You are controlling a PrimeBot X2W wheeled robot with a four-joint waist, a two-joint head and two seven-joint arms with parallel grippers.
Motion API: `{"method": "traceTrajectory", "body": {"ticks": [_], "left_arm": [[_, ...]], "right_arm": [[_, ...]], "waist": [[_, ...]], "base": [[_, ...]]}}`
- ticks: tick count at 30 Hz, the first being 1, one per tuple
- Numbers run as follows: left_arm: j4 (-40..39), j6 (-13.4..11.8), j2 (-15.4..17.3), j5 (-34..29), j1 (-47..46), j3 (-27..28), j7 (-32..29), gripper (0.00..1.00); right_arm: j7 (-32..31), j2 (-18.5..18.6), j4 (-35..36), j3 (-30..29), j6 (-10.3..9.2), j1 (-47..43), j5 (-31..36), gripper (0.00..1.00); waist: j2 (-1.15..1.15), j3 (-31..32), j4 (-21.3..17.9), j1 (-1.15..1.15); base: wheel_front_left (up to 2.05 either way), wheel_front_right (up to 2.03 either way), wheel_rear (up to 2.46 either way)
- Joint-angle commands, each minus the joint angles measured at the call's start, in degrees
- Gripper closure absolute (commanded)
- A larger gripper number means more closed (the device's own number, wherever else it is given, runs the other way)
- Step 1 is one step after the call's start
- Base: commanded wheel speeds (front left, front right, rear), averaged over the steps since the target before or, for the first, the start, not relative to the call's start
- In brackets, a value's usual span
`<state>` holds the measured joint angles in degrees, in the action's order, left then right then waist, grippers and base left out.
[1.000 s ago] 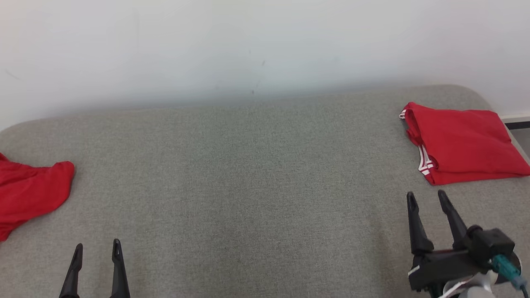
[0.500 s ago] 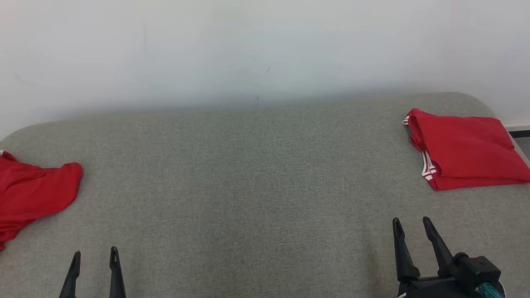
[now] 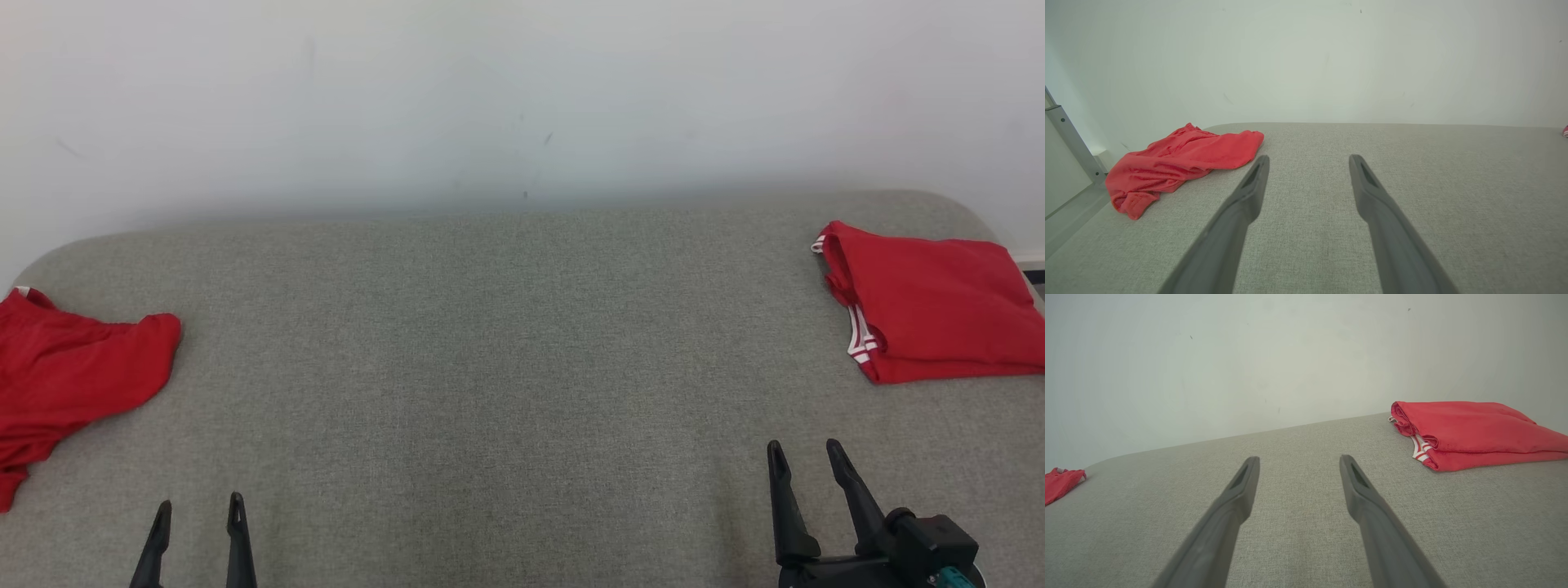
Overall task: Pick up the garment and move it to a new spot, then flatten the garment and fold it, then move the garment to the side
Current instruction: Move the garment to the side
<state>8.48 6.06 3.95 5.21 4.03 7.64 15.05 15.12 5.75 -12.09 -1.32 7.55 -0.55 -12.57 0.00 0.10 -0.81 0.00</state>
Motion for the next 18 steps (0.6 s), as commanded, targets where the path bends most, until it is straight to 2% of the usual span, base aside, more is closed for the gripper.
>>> {"method": "traceTrajectory", "body": {"ticks": [1, 18], "left_arm": [[0.1, 0.2, 0.2, -0.3, -0.8, -0.1, 0.2, 0.00], [0.4, 0.4, 0.1, -0.5, -0.9, -0.2, 0.2, 0.00]], "right_arm": [[0.0, -0.4, -0.1, -0.1, -0.15, -0.6, 0.5, 0.00], [0.0, 0.4, -0.6, -0.2, -0.15, -0.9, 0.2, 0.00]], "waist": [[0.00, 0.0, 0.1, 0.00], [0.00, 0.1, 0.7, 0.00]], "base": [[0.00, 0.00, 0.00], [0.00, 0.00, 0.00]]}}
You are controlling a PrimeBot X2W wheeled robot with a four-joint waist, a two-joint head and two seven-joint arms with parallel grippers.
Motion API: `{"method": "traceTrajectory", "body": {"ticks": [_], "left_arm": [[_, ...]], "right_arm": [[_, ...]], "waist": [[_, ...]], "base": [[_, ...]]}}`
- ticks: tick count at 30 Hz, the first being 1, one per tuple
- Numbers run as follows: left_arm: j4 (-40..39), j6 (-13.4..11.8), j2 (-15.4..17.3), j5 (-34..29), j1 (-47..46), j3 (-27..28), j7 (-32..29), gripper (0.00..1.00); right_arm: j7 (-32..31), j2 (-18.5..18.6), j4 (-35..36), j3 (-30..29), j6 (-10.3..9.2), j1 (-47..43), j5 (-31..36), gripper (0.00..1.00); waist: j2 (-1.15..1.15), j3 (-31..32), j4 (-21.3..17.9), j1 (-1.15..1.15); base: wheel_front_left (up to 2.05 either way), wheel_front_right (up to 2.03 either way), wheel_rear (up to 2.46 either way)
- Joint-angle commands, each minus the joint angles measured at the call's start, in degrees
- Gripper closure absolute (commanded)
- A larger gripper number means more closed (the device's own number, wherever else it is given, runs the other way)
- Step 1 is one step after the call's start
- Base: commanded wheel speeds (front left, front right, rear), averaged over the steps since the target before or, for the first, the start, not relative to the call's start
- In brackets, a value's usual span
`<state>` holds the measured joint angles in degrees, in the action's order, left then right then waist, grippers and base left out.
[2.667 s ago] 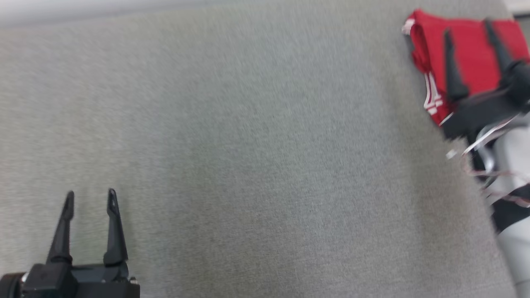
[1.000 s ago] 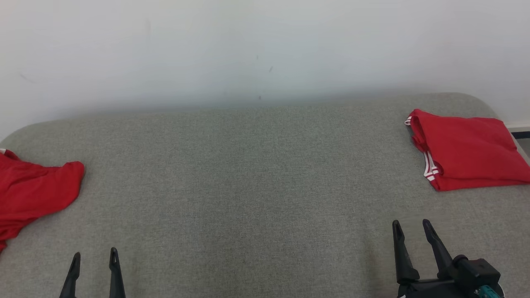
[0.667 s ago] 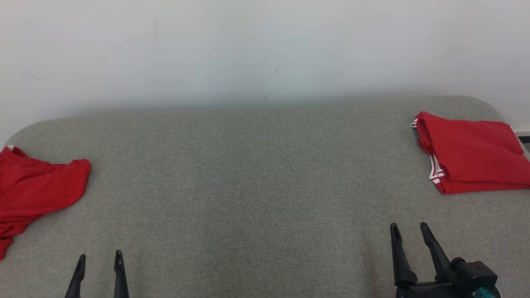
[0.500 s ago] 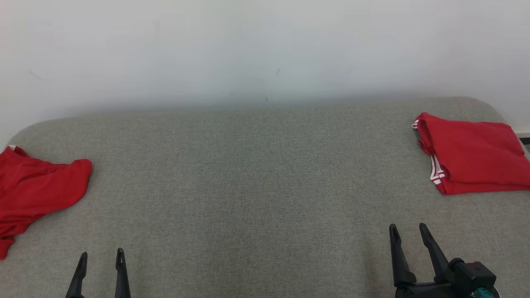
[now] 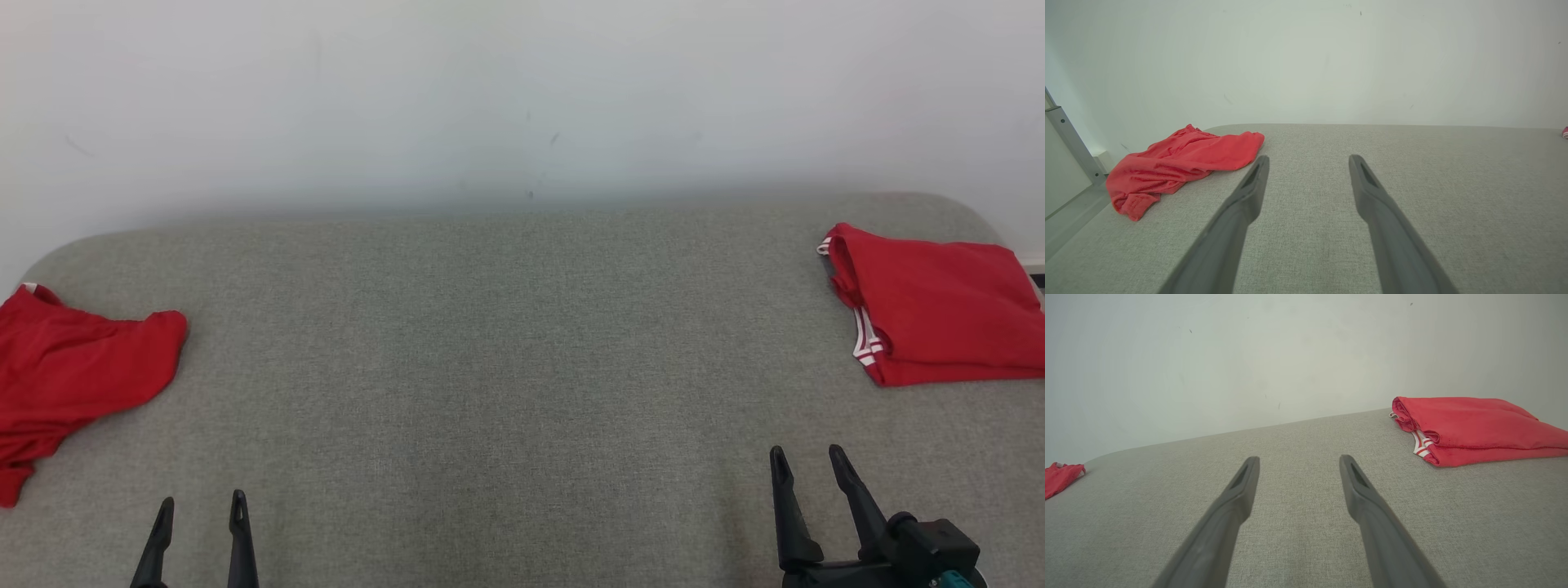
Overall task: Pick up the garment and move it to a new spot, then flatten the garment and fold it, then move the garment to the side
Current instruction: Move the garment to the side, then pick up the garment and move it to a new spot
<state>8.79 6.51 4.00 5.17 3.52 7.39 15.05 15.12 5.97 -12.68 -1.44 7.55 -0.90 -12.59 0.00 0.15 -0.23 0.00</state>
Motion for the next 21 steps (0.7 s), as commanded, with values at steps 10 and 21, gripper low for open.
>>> {"method": "traceTrajectory", "body": {"ticks": [10, 21], "left_arm": [[0.4, -0.4, -0.1, -0.9, -0.5, 0.3, 0.2, 0.00], [0.7, -0.8, 0.4, -0.3, -0.3, 1.0, 0.2, 0.00]], "right_arm": [[0.0, 0.0, 0.2, -0.6, -0.15, -1.4, -0.1, 0.00], [0.0, -0.6, 0.3, -0.9, -0.15, -1.8, -0.2, 0.00]], "waist": [[0.00, 0.1, 4.0, 0.00], [0.00, -0.8, 14.6, 0.00]], "base": [[0.00, 0.00, 0.00], [0.00, 0.00, 0.00]]}}
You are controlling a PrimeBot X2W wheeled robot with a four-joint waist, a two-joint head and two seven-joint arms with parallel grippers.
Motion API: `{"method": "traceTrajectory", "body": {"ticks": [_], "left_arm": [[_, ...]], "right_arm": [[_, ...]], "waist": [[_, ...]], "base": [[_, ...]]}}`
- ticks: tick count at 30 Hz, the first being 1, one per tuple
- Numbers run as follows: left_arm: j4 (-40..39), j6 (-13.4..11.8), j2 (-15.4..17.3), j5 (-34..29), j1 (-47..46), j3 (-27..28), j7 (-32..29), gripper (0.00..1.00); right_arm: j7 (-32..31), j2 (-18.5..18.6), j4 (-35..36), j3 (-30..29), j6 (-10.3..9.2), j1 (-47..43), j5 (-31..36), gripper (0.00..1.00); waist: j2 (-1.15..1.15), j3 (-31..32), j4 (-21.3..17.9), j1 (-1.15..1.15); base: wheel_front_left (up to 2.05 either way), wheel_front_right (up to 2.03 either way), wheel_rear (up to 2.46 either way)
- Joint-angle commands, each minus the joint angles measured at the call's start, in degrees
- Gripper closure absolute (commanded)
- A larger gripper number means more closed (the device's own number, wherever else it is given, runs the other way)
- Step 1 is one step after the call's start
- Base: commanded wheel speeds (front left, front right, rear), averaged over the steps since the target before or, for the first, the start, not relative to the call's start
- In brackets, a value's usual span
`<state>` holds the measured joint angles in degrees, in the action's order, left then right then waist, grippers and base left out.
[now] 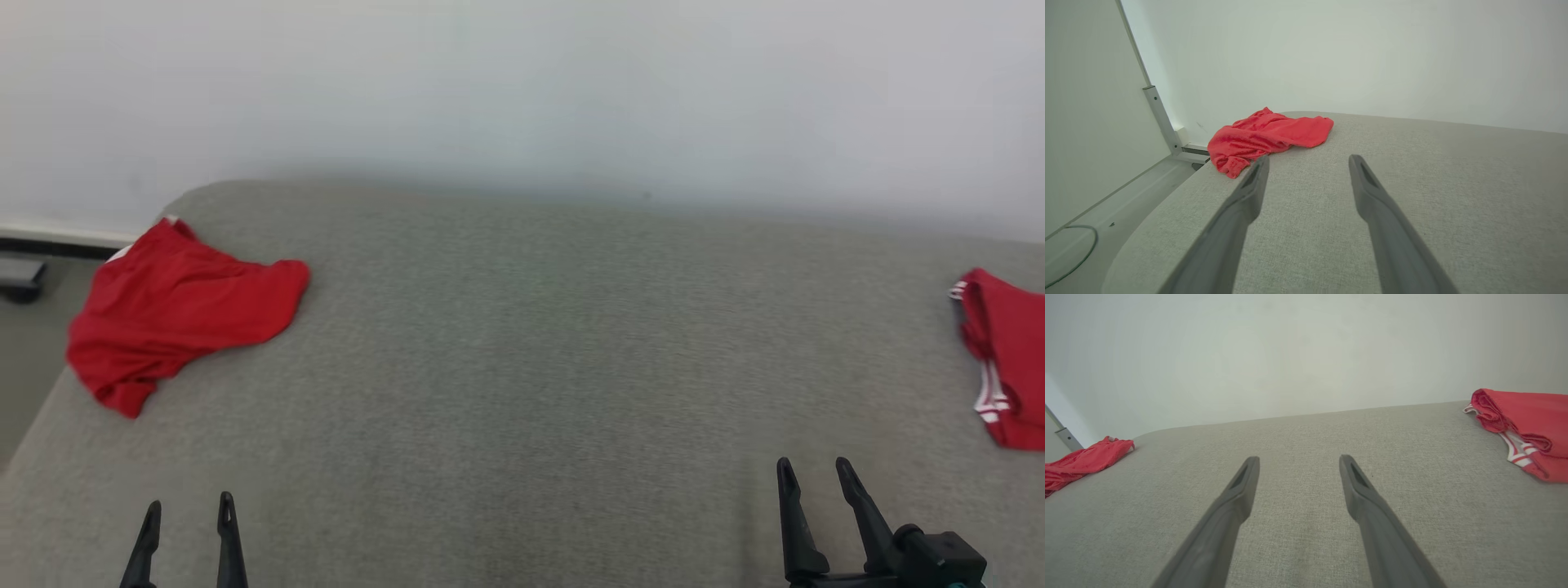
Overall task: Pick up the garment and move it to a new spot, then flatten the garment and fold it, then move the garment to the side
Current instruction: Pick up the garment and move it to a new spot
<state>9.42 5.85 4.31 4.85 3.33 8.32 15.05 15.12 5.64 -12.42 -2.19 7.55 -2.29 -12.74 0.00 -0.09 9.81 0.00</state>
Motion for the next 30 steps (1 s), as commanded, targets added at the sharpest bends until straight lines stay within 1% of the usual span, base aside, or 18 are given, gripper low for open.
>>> {"method": "traceTrajectory", "body": {"ticks": [1, 7, 14, 20, 30], "left_arm": [[0.1, -0.2, 0.1, 0.0, 0.0, 0.2, 0.2, 0.00], [0.2, -0.6, 0.1, 0.5, 0.4, 0.6, 0.2, 0.00], [0.0, -0.9, -0.1, 0.7, 0.8, 1.2, 0.2, 0.00], [-0.2, -1.2, -0.1, 1.0, 0.7, 1.8, 0.2, 0.00], [-0.3, -1.4, -0.2, 1.2, 0.0, 2.7, 0.2, 0.00]], "right_arm": [[0.0, -0.3, -0.1, 0.1, -0.15, -0.3, 0.1, 0.00], [0.0, 0.0, -0.1, -0.1, -0.15, -0.1, 0.0, 0.00], [0.0, 0.5, -0.2, 0.7, -0.15, 0.7, 0.4, 0.00], [0.0, 0.7, -0.2, 0.8, -0.15, 1.0, 0.4, 0.00], [0.0, 0.8, -0.3, 1.2, -0.15, 1.3, 0.6, 0.00]], "waist": [[0.00, -0.7, 5.5, 0.00], [0.00, -1.4, 11.8, 0.00], [0.00, -2.1, 16.8, 0.00], [0.00, -2.6, 18.7, 0.00], [0.00, -3.0, 18.6, 0.00]], "base": [[0.00, 0.00, 0.00], [0.00, 0.00, 0.00], [0.00, 0.00, 0.00], [0.00, 0.00, 0.00], [0.00, 0.00, 0.00]]}}
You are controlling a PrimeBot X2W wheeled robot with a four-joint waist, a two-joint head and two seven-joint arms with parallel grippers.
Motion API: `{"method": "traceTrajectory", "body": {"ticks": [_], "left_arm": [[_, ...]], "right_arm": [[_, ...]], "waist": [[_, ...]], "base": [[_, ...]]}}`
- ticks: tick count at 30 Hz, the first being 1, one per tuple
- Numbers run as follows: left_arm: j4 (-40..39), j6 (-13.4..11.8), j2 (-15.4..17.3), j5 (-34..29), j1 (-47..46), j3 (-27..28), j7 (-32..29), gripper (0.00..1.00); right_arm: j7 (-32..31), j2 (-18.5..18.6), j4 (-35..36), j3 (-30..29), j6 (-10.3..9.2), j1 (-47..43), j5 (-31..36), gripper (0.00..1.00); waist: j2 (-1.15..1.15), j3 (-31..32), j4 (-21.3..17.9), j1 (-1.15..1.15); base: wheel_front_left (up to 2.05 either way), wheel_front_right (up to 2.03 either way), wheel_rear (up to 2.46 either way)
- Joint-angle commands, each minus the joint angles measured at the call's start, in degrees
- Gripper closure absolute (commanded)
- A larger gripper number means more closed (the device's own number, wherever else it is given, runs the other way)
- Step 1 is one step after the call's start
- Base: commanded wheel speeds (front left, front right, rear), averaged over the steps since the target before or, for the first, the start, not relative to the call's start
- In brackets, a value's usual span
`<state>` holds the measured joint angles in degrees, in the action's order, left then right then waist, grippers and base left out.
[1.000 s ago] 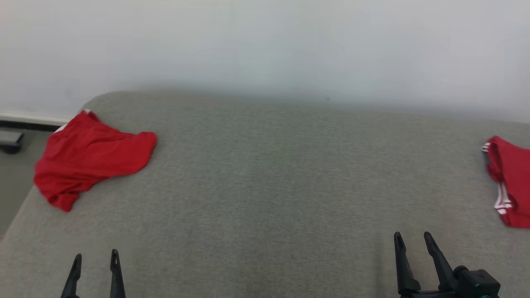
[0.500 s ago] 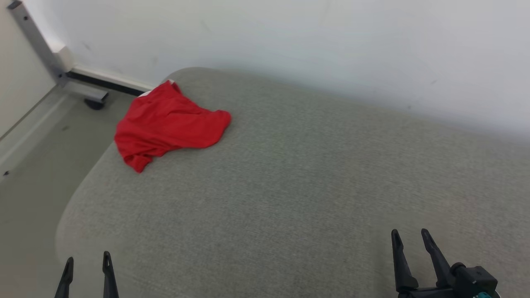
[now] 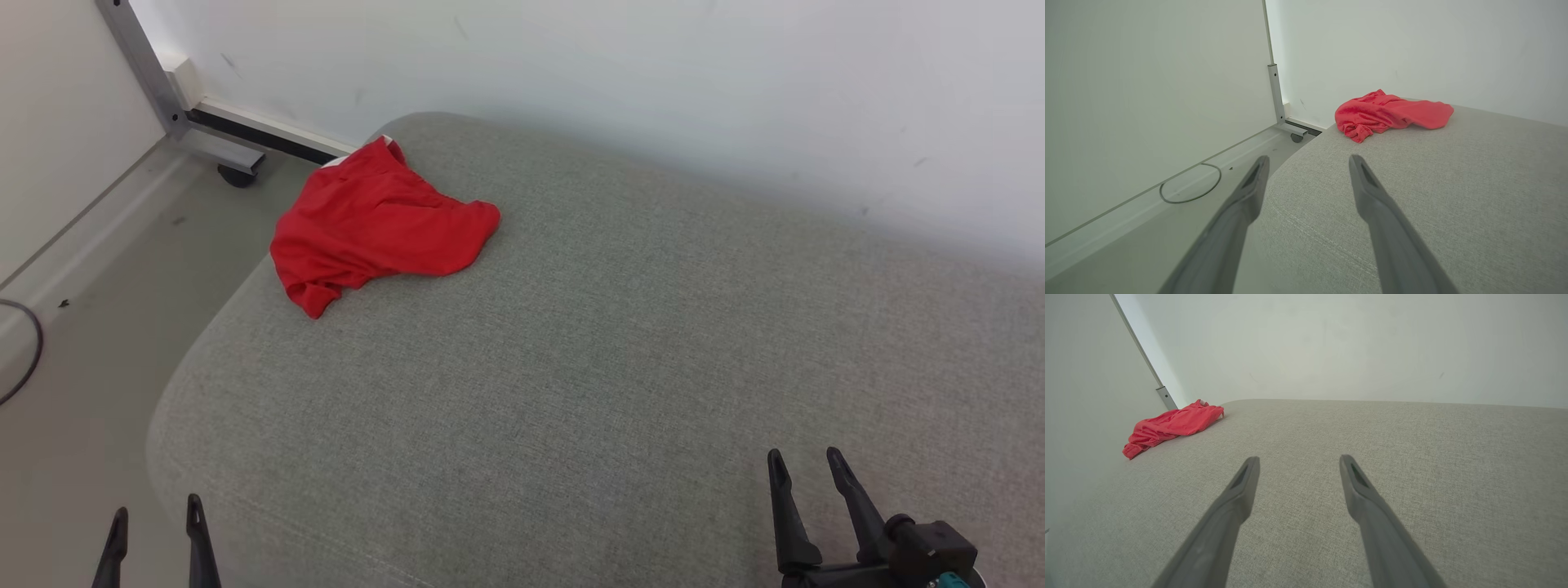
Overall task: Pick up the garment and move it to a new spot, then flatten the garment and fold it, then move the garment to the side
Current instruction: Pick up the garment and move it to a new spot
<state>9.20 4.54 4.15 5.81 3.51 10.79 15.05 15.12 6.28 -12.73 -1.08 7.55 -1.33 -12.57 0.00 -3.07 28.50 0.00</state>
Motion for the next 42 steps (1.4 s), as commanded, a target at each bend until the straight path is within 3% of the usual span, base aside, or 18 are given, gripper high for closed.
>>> {"method": "traceTrajectory", "body": {"ticks": [1, 11, 23, 31, 37, 42], "left_arm": [[0.1, -0.1, 0.0, 0.3, -0.4, 0.3, 0.2, 0.00], [0.5, 0.4, 1.2, 2.8, -9.0, 2.2, 0.2, 0.00], [7.2, 1.3, 7.0, 6.4, -31.4, 4.8, 0.2, 0.00], [15.4, 1.8, 12.1, 7.4, -43.4, 5.6, 0.0, 0.00], [26.3, 2.1, 17.3, 7.9, -51.0, 5.0, -2.7, 0.00], [32.4, 2.2, 19.3, 8.3, -54.6, 4.7, -5.3, 0.00]], "right_arm": [[0.0, 0.2, -0.1, 0.2, -0.15, 0.3, 0.4, 0.00], [0.0, 1.3, 1.4, -1.1, -0.16, 2.0, 0.9, 0.00], [-0.3, 3.3, 7.5, -2.7, -0.16, 6.5, 2.6, 0.00], [-1.9, 2.6, 15.4, -3.9, -0.16, 8.0, 4.0, 0.00], [-3.3, 2.7, 19.9, -6.0, -0.16, 8.4, 4.6, 0.00], [-4.1, 3.0, 22.3, -7.0, -0.16, 8.4, 4.9, 0.00]], "waist": [[0.00, 0.0, -0.3, 0.00], [0.00, -2.9, -4.5, 0.00], [0.00, -13.5, -15.3, 0.00], [0.00, -19.4, -21.8, 0.00], [0.00, -23.1, -24.9, 0.00], [0.00, -24.8, -25.9, 0.00]], "base": [[0.00, 0.00, 0.00], [0.00, 0.00, 0.00], [0.00, 0.00, 0.00], [0.00, 0.00, 0.00], [0.00, 0.00, 0.00], [0.00, 0.00, 0.00]]}}
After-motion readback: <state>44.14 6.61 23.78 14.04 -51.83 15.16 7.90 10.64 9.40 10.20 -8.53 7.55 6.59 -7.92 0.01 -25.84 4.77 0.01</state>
